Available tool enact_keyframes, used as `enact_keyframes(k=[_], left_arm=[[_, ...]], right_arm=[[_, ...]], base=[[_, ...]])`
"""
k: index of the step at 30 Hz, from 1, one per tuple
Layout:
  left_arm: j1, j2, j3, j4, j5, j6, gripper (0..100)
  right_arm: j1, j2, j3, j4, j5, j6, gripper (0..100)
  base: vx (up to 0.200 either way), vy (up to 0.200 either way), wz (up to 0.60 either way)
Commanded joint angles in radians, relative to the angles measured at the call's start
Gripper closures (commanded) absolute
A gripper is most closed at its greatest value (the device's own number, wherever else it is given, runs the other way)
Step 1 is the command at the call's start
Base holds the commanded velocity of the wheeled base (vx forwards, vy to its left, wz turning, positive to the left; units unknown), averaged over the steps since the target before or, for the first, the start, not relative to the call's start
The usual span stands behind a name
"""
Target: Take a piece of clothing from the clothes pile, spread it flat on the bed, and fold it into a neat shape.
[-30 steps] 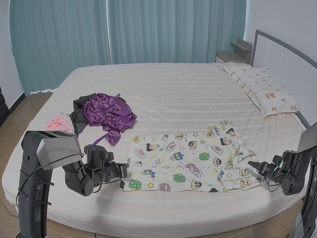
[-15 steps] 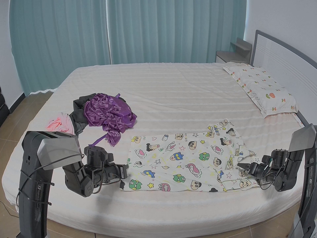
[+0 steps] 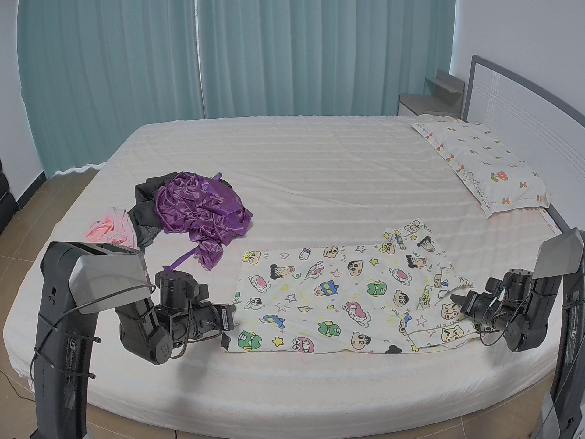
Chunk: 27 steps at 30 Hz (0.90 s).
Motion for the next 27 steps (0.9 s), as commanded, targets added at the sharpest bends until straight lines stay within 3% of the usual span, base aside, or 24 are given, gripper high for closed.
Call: enact_keyframes(k=[1,23,24,25,26,27], left_arm=[[-0.001,-0.001,0.0,0.0,0.002,0.002,100],[-0.006,0.015,-0.017,0.0,0.007,-0.004,100],[-0.006,0.015,-0.017,0.0,0.013,-0.004,0],[-0.006,0.015,-0.017,0.0,0.013,-0.004,0],[-0.006,0.015,-0.017,0.0,0.013,-0.004,0],[-0.004,0.015,-0.017,0.0,0.019,-0.004,0]], right_arm=[[-0.001,0.005,-0.002,-0.028,0.001,0.007,100],[-0.013,0.058,-0.091,-0.047,-0.012,0.035,100],[-0.013,0.058,-0.091,-0.047,-0.012,0.036,100],[-0.013,0.058,-0.091,-0.047,-0.012,0.036,100],[-0.013,0.058,-0.091,-0.047,-0.012,0.036,0],[-0.013,0.054,-0.088,-0.048,-0.013,0.038,0]], base=[[0.0,0.0,0.0],[0.0,0.0,0.0],[0.0,0.0,0.0],[0.0,0.0,0.0],[0.0,0.0,0.0],[0.0,0.0,0.0]])
